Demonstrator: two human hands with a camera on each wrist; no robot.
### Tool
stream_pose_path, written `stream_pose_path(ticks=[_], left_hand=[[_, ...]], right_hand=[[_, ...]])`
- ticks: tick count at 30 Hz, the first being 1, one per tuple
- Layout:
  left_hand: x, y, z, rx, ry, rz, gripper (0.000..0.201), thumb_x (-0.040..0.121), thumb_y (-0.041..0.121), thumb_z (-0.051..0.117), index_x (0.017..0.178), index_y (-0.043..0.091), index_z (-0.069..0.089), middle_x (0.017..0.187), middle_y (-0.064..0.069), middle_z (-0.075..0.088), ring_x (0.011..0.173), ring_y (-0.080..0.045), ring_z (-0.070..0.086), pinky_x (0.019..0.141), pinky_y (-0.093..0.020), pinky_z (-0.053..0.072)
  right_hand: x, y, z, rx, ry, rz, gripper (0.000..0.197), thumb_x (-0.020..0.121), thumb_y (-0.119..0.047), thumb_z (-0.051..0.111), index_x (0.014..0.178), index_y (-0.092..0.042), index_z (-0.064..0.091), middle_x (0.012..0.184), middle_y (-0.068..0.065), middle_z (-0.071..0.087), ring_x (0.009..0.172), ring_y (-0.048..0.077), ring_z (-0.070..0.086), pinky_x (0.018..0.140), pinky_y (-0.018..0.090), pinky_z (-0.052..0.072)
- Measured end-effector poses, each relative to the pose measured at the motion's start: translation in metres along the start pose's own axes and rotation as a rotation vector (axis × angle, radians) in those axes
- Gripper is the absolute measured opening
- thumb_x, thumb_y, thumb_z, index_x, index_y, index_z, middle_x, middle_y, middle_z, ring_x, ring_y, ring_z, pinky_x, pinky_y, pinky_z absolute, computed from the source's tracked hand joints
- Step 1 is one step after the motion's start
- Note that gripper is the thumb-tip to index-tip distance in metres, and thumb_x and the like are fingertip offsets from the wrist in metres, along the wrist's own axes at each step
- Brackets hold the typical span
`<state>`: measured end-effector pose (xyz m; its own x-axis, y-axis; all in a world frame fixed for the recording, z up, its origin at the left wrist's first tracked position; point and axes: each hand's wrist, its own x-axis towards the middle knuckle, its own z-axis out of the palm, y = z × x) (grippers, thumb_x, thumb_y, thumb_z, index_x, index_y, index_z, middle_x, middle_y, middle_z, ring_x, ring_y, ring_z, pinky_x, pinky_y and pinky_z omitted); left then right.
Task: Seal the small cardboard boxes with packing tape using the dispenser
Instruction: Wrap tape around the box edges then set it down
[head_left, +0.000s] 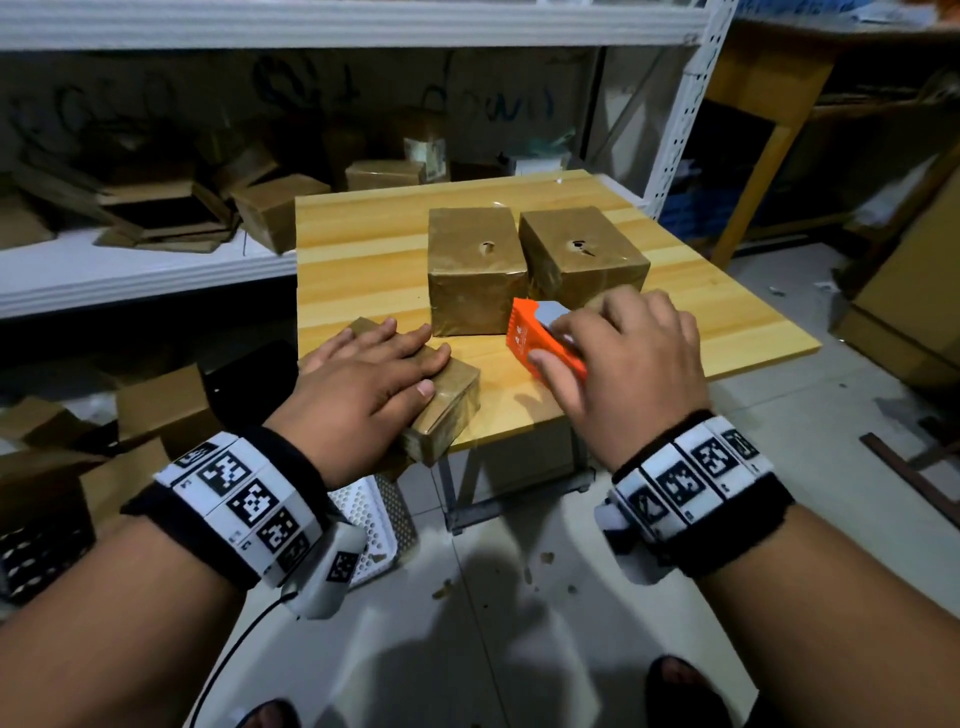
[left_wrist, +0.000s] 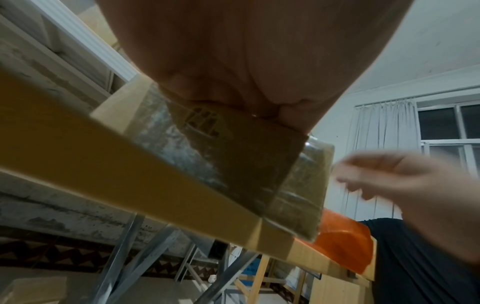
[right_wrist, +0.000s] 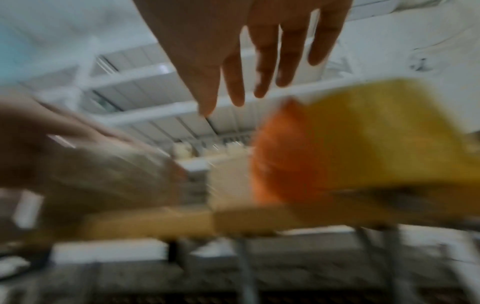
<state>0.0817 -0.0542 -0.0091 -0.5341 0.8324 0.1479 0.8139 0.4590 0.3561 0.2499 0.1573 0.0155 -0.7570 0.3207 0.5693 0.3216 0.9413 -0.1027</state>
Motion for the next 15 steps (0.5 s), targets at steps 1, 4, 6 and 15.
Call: stream_pose_path(ticks=[1, 4, 6, 15], left_hand=[[0.000, 0.000, 0.000, 0.005, 0.000, 0.001, 0.062, 0.090, 0.072, 0.017, 0.147, 0.059, 0.035, 0.165, 0.027, 0.024, 0.159, -0.007, 0.011, 0.129, -0.041, 0.003], [0.001, 0.000, 0.001, 0.004, 0.008, -0.008, 0.066, 0.089, 0.072, 0.017, 0.149, 0.057, 0.039, 0.166, 0.026, 0.026, 0.159, -0.007, 0.012, 0.129, -0.041, 0.004], [0.000, 0.000, 0.001, -0.011, 0.021, -0.014, 0.065, 0.089, 0.072, 0.018, 0.148, 0.056, 0.041, 0.165, 0.026, 0.028, 0.159, -0.006, 0.013, 0.129, -0.039, 0.003], [0.000, 0.002, 0.001, -0.009, 0.036, -0.015, 0.071, 0.088, 0.072, 0.018, 0.150, 0.051, 0.046, 0.165, 0.023, 0.031, 0.159, -0.007, 0.016, 0.128, -0.037, 0.004]], right_hand=[[-0.005, -0.006, 0.001, 0.147, 0.044, -0.014, 0.032, 0.097, -0.051, 0.062, 0.098, -0.021, 0.073, 0.095, 0.001, 0.068, 0.092, 0.025, 0.061, 0.080, 0.040, 0.046], [-0.020, -0.028, 0.014, 0.747, -0.198, 0.291, 0.045, 0.100, -0.053, 0.061, 0.074, -0.016, 0.065, 0.059, -0.007, 0.059, 0.055, 0.014, 0.054, 0.056, 0.036, 0.044], [-0.028, -0.038, 0.023, 0.992, -0.466, 0.620, 0.054, 0.101, -0.058, 0.057, 0.073, -0.014, 0.067, 0.048, -0.004, 0.054, 0.040, 0.012, 0.047, 0.045, 0.027, 0.038], [-0.028, -0.051, 0.034, 1.502, -0.794, 1.174, 0.066, 0.093, -0.076, 0.053, 0.101, -0.013, 0.071, 0.054, -0.007, 0.039, 0.039, 0.007, 0.029, 0.037, 0.015, 0.016]])
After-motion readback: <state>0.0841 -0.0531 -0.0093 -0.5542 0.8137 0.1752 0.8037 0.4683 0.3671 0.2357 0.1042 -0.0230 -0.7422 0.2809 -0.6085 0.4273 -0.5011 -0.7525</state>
